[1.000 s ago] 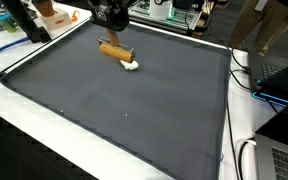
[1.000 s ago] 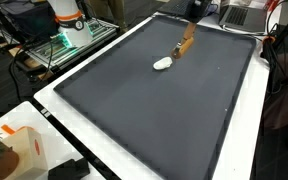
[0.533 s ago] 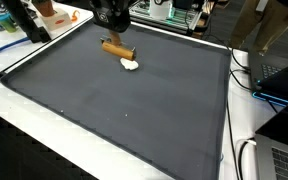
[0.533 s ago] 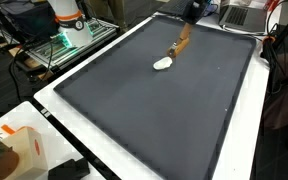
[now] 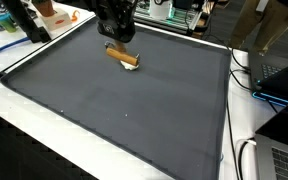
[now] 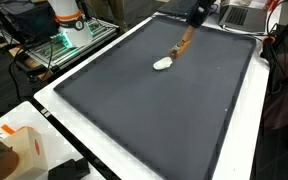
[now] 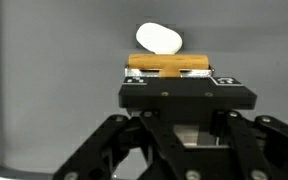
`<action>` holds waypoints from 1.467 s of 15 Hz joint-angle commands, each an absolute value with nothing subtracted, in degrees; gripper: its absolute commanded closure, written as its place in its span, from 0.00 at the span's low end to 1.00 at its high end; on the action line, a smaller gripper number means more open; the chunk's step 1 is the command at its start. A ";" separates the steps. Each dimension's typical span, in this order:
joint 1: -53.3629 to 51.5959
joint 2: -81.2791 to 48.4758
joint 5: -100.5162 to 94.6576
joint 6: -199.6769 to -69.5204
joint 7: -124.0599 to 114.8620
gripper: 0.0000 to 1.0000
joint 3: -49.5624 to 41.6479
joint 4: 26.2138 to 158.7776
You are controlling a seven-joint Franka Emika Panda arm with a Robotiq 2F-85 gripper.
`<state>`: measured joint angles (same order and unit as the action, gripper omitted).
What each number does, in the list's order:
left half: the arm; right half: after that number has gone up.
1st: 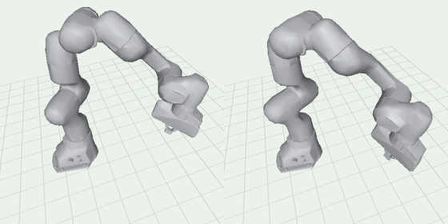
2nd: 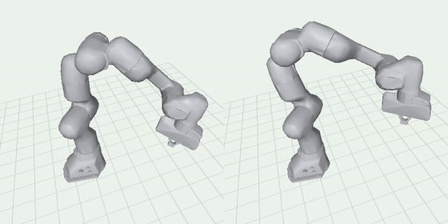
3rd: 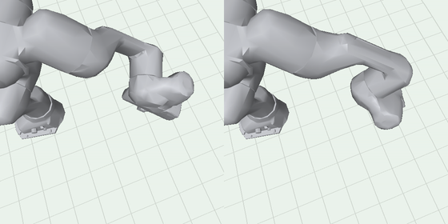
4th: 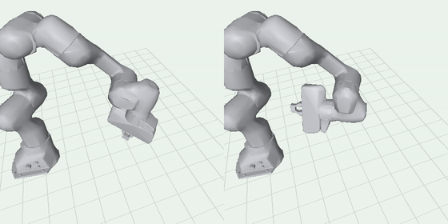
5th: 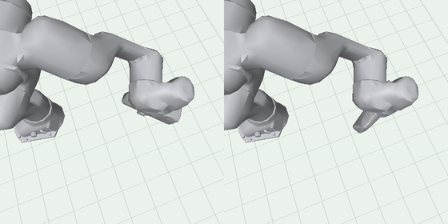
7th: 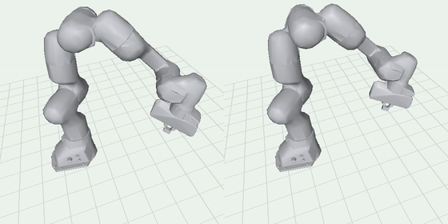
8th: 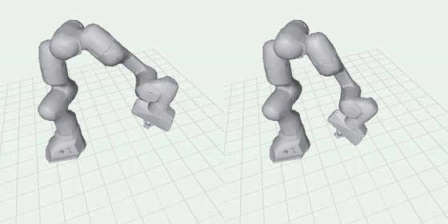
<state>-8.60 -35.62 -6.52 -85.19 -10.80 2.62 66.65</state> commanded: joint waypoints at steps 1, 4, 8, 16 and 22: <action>-9.91 -40.19 -6.65 -81.62 -12.69 0.77 1.64 59.03; -10.67 -42.94 -7.03 -79.15 -13.46 0.77 1.16 54.81; -10.94 -46.20 -6.20 -76.11 -14.07 0.77 0.84 49.83; -9.97 -44.99 -5.80 -79.11 -12.89 0.77 1.81 53.54; -9.64 -47.06 -5.39 -77.96 -12.38 0.77 1.95 52.23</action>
